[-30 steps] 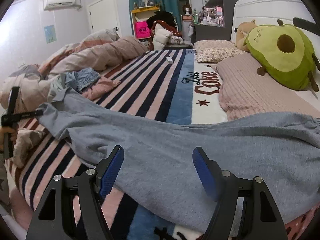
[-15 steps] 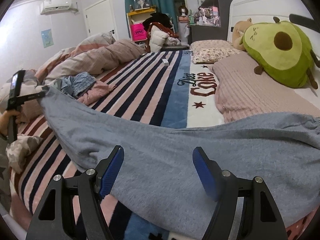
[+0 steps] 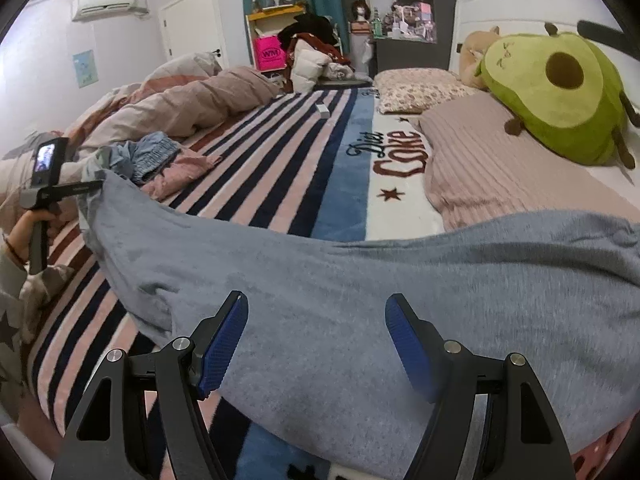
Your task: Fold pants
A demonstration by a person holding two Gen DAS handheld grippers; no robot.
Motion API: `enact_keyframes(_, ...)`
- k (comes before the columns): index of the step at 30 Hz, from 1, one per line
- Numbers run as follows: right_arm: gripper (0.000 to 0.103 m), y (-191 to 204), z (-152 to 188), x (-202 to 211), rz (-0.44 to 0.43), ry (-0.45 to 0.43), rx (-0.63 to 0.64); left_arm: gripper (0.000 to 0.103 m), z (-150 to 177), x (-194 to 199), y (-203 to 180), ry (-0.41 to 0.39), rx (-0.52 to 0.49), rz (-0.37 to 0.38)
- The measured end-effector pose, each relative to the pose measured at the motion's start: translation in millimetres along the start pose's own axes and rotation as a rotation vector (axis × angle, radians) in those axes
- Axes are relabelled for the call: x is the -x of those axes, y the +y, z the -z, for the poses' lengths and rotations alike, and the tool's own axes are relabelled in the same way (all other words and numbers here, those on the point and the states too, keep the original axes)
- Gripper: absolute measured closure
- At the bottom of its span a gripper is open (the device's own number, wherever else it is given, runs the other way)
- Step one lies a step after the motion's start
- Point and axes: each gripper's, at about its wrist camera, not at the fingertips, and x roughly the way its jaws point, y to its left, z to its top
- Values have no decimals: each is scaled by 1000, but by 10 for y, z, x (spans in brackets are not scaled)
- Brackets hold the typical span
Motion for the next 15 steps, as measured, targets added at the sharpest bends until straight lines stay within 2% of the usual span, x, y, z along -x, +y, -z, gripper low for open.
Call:
enact_keyframes(2,35,1,21,35,-7,-3,-7,34,18,129,82,2,28,18)
enact_keyframes(6,35,13,53,178,-17,-26,-10,22,199,453,143,3,54,90)
enact_keyframes(12,35,-34,161,343,-23,-25,-27,20,707,652,-13,95,92,296)
enact_keyframes(13,35,-55,193,367,-27,-23,-38,20,751,667,-48,87,85,309)
enact_keyframes(15,35,-75,233,393,-33,-16,-48,20,822,628,-124,86,72,287)
